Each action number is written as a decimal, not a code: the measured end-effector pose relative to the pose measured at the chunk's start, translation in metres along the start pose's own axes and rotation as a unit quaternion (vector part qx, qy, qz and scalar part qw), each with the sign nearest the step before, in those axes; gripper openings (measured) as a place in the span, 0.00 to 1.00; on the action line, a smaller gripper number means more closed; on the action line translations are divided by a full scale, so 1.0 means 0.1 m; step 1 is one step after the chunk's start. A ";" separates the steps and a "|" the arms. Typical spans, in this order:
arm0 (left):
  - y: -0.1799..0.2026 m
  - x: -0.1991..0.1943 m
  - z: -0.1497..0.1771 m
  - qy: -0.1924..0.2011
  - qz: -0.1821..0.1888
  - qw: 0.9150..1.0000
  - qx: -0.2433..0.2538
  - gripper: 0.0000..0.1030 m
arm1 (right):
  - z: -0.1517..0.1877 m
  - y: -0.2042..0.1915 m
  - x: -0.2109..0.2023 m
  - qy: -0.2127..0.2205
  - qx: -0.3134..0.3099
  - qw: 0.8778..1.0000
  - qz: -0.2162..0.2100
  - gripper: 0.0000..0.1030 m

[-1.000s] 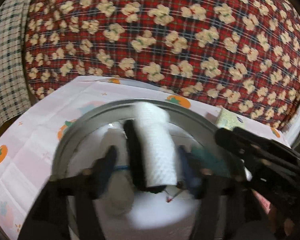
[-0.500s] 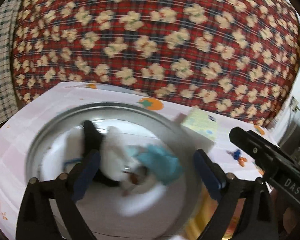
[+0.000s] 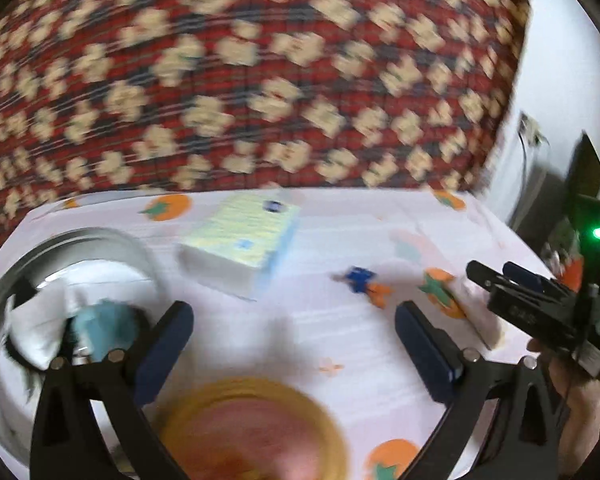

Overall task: Organize soft objects
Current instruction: 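Grasp the pale pink cloth with the right gripper while the left gripper grasps the blue-orange plush keychain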

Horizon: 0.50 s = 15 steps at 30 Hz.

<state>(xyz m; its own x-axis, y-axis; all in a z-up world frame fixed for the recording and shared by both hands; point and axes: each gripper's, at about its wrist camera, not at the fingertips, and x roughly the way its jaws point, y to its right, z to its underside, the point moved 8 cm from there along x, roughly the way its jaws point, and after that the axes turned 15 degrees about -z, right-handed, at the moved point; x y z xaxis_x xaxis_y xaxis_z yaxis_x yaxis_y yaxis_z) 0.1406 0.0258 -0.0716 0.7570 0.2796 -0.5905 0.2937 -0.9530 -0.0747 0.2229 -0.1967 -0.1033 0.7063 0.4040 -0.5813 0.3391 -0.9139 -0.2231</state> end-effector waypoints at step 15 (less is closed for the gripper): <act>1.06 0.64 0.09 -0.093 -0.014 0.991 0.095 0.99 | 0.31 0.33 0.30 -0.097 0.022 0.995 0.010 0.69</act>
<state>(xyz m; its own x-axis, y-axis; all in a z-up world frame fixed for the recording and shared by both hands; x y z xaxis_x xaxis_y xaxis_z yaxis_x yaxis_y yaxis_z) 0.2151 -0.0586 -0.1243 0.6241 0.2974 -0.7226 0.1851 -0.9547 -0.2330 0.2360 -0.2160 -0.1527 0.5774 0.3738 -0.7258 0.2956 -0.9244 -0.2409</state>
